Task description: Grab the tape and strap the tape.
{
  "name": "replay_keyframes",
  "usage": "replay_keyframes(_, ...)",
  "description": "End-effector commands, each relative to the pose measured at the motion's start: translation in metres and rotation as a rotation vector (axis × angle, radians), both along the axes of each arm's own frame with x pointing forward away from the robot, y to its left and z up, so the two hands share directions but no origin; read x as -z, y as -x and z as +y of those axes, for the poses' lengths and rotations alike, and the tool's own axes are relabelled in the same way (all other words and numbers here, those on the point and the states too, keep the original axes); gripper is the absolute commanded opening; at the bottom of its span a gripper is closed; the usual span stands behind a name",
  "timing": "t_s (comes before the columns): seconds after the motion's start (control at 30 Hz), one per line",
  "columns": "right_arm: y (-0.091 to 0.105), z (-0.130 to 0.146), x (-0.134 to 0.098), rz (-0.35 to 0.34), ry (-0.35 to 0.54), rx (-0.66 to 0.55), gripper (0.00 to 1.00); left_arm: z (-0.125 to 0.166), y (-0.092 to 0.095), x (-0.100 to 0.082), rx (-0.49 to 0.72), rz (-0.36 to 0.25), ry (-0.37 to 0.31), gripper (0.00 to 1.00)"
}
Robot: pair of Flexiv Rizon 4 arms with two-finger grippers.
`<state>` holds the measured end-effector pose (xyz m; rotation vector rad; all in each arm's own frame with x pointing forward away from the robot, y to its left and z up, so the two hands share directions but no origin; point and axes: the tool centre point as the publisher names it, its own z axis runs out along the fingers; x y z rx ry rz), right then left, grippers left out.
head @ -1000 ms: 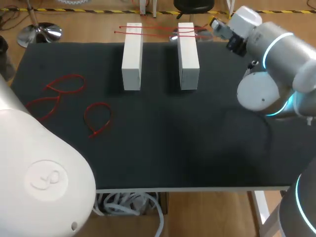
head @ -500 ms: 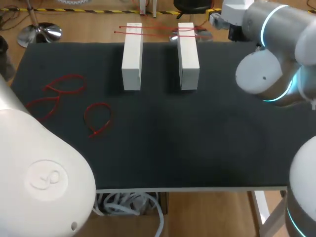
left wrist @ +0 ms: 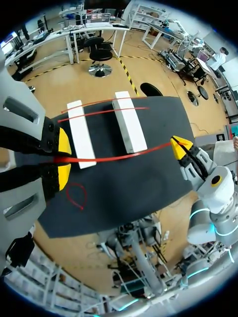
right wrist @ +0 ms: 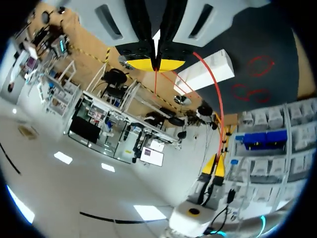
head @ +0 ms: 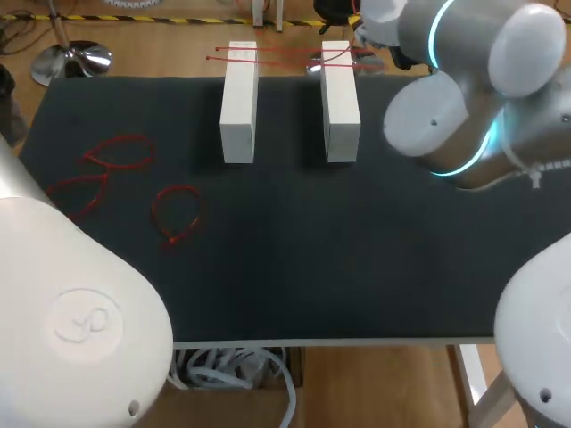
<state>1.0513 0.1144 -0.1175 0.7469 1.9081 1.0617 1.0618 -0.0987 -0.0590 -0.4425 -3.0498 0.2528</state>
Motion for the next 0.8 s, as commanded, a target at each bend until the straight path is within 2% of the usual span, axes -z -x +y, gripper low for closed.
replay_keyframes(0.03, -0.004, 0.017, -0.004, -0.357, 0.743, 0.483, 0.0, 0.0, 0.001, -0.001, 0.0, -0.001, -0.003, 0.0)
replay_keyframes(0.4, -0.012, 0.03, -0.01, -0.372, 0.696, 0.514, 0.0, 0.0, 0.001, -0.001, 0.0, -0.001, -0.003, 0.0)
replay_keyframes(0.53, -0.013, 0.034, -0.008, -0.364, 0.647, 0.528, 0.0, 0.0, 0.001, -0.001, 0.0, -0.001, -0.003, 0.0)
replay_keyframes(0.63, -0.019, 0.023, -0.006, -0.319, 0.5, 0.596, 0.0, 0.0, 0.001, -0.001, 0.0, -0.001, -0.003, 0.0)
replay_keyframes(0.67, -0.022, 0.019, -0.003, -0.287, 0.459, 0.607, 0.0, 0.0, 0.001, -0.001, 0.0, -0.001, -0.003, 0.0)
replay_keyframes(0.7, -0.025, 0.013, 0.0, -0.244, 0.376, 0.635, 0.0, 0.0, 0.001, -0.001, 0.0, -0.001, -0.003, 0.0)
replay_keyframes(0.73, -0.027, 0.009, 0.001, -0.272, 0.372, 0.672, 0.0, 0.0, 0.001, -0.001, 0.0, -0.001, -0.003, 0.0)
replay_keyframes(0.77, -0.027, 0.006, 0.001, -0.277, 0.318, 0.697, 0.0, 0.0, 0.001, -0.001, 0.0, -0.001, -0.003, 0.0)
replay_keyframes(0.8, -0.028, 0.004, 0.0, -0.244, 0.26, 0.708, 0.0, 0.0, 0.001, -0.001, 0.0, -0.001, -0.003, 0.0)
